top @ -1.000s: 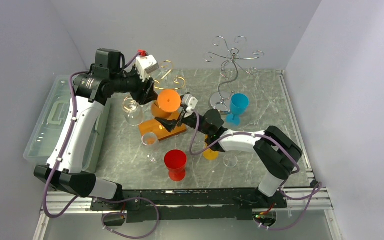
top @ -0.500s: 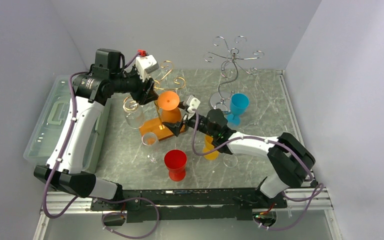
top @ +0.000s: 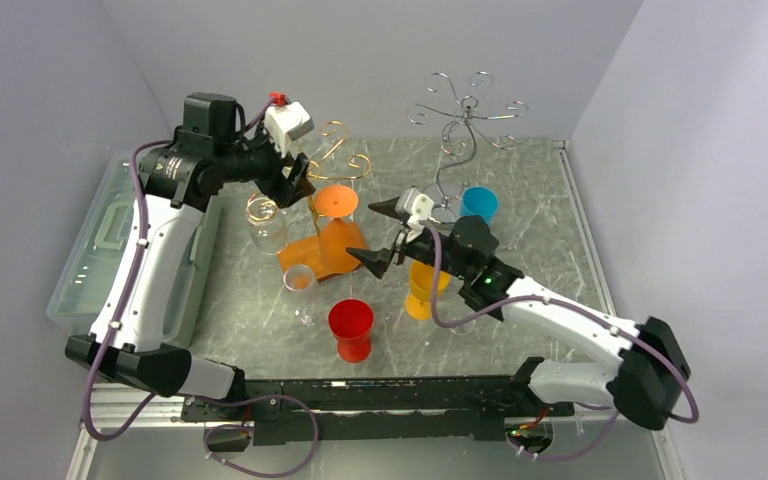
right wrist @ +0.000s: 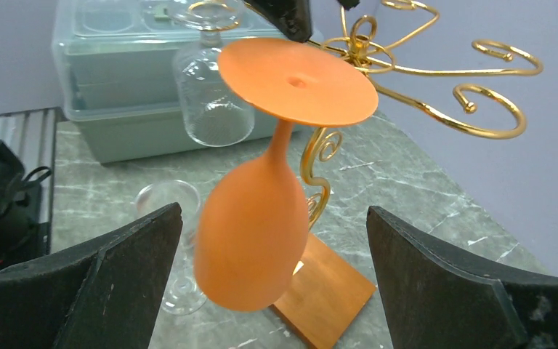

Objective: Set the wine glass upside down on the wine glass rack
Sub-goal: Turn the wine glass upside down at the wine rack, then adjust the wine rack at the center of the board.

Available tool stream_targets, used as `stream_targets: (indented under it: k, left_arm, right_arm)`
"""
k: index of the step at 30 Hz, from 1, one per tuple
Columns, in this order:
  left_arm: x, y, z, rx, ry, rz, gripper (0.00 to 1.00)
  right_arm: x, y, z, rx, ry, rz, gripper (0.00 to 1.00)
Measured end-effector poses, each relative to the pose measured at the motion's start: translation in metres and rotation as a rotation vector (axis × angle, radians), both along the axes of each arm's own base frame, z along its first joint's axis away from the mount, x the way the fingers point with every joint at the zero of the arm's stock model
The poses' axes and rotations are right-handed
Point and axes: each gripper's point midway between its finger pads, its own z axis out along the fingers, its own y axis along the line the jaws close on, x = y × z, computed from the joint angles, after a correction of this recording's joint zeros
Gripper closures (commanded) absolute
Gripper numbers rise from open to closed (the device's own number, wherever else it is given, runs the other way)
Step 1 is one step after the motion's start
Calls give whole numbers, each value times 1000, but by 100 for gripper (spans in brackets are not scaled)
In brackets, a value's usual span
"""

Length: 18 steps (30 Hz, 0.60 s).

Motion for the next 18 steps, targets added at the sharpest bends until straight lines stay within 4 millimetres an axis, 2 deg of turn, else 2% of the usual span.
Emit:
stream_targets:
  k: [3, 5, 8, 11, 15, 18]
  left_arm:
    - [7, 7, 16, 3, -51, 55, 15]
    - [12, 11, 29, 4, -89, 91, 13]
    - [17, 19, 50, 0, -152, 151, 10]
    - [21, 28, 64, 8, -192, 208, 10]
    - [24, 48, 68, 43, -197, 292, 16]
    - [32, 70, 60, 55, -156, 363, 21]
  right_arm:
    - [-11, -13, 11, -28, 13, 12, 0]
    - [-11, -19, 22, -40, 23, 4, 2]
    - [-6, -28, 49, -47, 31, -20, 5]
    - [0, -35, 86, -28, 23, -53, 12]
    - [23, -40, 138, 9, 23, -151, 20]
    - [46, -42, 157, 25, 42, -229, 24]
